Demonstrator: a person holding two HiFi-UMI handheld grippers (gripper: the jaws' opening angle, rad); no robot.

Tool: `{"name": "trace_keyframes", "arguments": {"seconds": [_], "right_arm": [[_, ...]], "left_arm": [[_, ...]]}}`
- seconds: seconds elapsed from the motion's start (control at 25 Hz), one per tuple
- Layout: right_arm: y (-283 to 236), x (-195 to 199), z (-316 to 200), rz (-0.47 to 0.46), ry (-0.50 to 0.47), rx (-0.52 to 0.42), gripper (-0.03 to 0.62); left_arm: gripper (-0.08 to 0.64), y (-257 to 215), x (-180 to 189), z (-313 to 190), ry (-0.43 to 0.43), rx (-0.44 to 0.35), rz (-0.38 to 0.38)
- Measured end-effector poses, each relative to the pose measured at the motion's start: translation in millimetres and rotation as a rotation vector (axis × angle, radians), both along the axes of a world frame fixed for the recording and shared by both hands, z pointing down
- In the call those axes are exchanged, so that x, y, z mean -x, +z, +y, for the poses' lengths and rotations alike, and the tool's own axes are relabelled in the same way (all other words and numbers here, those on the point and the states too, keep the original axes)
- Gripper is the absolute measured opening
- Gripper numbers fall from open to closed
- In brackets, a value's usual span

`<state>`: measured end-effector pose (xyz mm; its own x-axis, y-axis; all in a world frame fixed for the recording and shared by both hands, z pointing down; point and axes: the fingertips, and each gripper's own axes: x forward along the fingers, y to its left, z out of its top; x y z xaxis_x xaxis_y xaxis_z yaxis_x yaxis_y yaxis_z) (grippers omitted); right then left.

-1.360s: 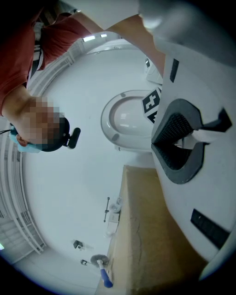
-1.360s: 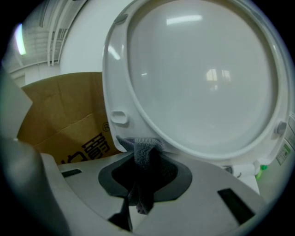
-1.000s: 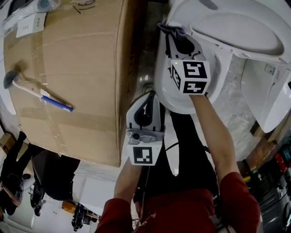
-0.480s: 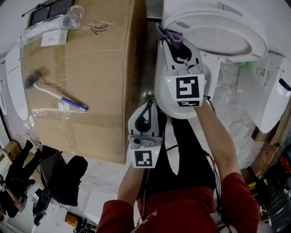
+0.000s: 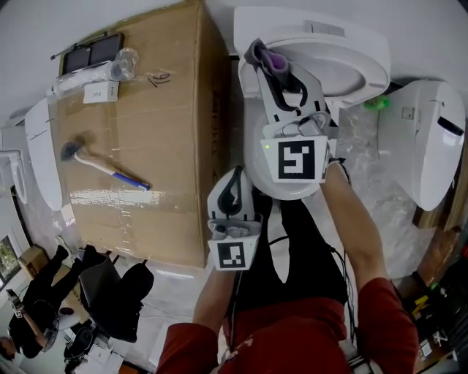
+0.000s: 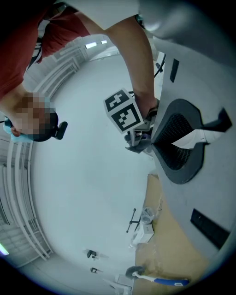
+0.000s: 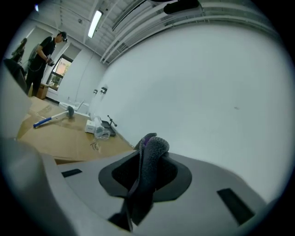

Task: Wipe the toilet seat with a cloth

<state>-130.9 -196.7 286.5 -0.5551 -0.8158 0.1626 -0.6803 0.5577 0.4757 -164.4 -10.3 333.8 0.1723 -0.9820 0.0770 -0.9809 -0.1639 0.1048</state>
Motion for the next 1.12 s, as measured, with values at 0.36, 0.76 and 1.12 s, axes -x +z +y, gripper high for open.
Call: {"name": "trace_keyframes", "arguments": {"seconds": [0.36,0.76,1.12], "right_arm": [[-28.2,-111.0,-12.1,0.026,0.168,-0.108,0.057],[11.4,-246.9,-10.5,0.048,0.385,-0.044,0.057],[86.2,-288.3,-8.2,-0.027,0.466,0.056,0.057]], "left_arm": [[0.014,-0.8,-50.8,-7.7,0.08,0.024,0.004],[0.014,2.3,-109.6,-21.8,0.165,0.035,-0.022],[0.014,28.5,-131.5,-34.1,0.203,0.053,-0.08]]}}
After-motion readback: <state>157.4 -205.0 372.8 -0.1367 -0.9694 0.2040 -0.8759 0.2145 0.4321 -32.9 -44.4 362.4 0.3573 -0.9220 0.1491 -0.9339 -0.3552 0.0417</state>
